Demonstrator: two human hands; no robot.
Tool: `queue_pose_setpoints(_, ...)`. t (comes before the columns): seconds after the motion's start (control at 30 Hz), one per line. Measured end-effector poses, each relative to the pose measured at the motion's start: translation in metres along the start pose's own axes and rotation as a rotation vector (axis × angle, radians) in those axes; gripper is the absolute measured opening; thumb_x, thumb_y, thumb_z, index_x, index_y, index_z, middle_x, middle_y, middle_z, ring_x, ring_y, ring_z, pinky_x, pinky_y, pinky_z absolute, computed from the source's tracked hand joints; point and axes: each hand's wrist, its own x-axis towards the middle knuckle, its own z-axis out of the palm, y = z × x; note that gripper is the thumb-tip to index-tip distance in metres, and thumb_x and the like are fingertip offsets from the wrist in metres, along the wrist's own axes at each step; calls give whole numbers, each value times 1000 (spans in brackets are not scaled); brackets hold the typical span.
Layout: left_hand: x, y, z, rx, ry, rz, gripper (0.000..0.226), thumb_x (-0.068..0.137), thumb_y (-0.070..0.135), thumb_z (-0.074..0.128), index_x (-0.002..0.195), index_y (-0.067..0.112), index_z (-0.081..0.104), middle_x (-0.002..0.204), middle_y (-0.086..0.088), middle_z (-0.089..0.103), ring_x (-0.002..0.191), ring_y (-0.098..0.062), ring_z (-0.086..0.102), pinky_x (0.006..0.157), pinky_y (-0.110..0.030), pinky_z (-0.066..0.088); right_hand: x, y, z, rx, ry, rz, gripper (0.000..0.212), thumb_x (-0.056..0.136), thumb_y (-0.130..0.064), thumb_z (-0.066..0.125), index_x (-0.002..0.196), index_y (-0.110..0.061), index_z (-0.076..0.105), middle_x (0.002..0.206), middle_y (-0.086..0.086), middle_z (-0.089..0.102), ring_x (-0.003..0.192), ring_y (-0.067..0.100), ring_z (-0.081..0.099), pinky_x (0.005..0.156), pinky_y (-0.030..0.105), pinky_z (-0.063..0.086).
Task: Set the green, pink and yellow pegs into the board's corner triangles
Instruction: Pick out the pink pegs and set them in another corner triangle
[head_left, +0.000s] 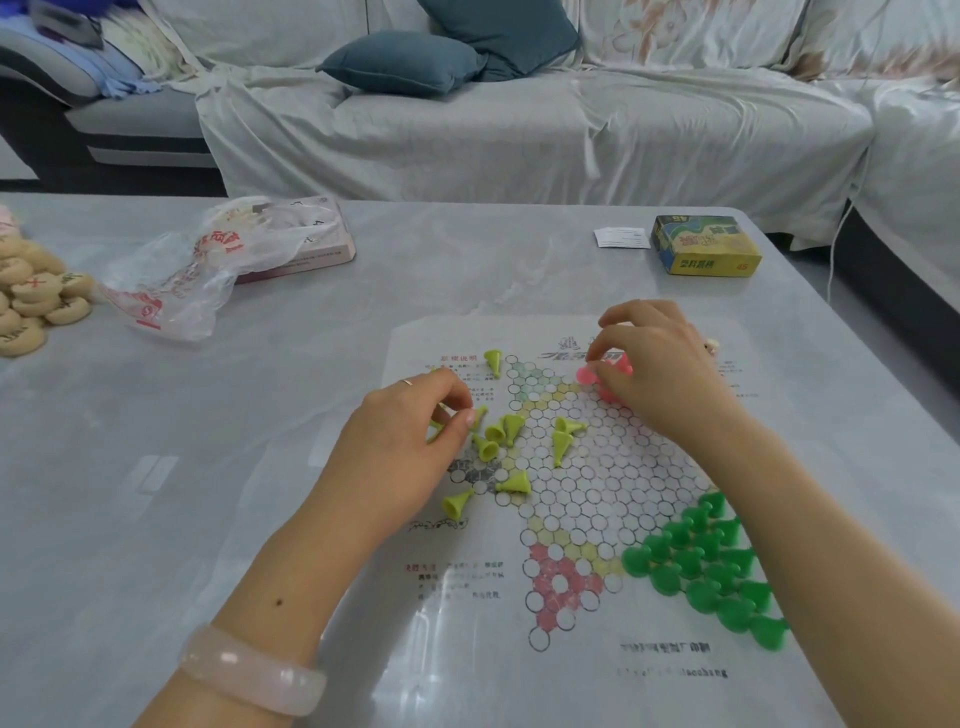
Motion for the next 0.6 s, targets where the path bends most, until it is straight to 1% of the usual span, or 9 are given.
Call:
queue_pose_setpoints(0.1, 0, -2, -1, 8, 2, 9, 8, 90, 22, 52, 90, 22, 60, 75, 23, 53, 75, 9, 51, 67, -9, 39, 1, 0, 2, -20, -19, 22, 17, 84, -27, 60, 95, -16, 67, 125, -1, 52, 125, 19, 32, 99, 37, 28)
queue_pose_setpoints(0.33, 1, -7, -2, 8, 13, 30, 10, 90, 21, 51, 92, 22, 61, 76, 25, 52, 76, 11, 51, 67, -7, 37, 3, 1, 2, -7, -39, 58, 16, 81, -27, 62, 93, -18, 68, 125, -1, 52, 124, 21, 33, 99, 38, 27)
queue_pose_setpoints(0.47, 1, -7, -2, 2, 9, 39, 10, 90, 21, 51, 92, 22, 61, 77, 23, 53, 78, 9, 51, 70, -10, 39, 3, 1, 1, -4, -51, 59, 18, 79, -31, 65, 92, -19, 69, 124, -3, 52, 124, 20, 33, 98, 37, 28)
queue_pose_setpoints(0.6, 0, -7, -2, -5, 10, 46, 11, 90, 20, 51, 92, 21, 61, 77, 24, 53, 79, 9, 52, 73, -14, 42, 3, 2, 1, -11, -63, 61, 18, 81, -30, 62, 93, -19, 68, 122, -2, 53, 123, 21, 34, 97, 38, 28)
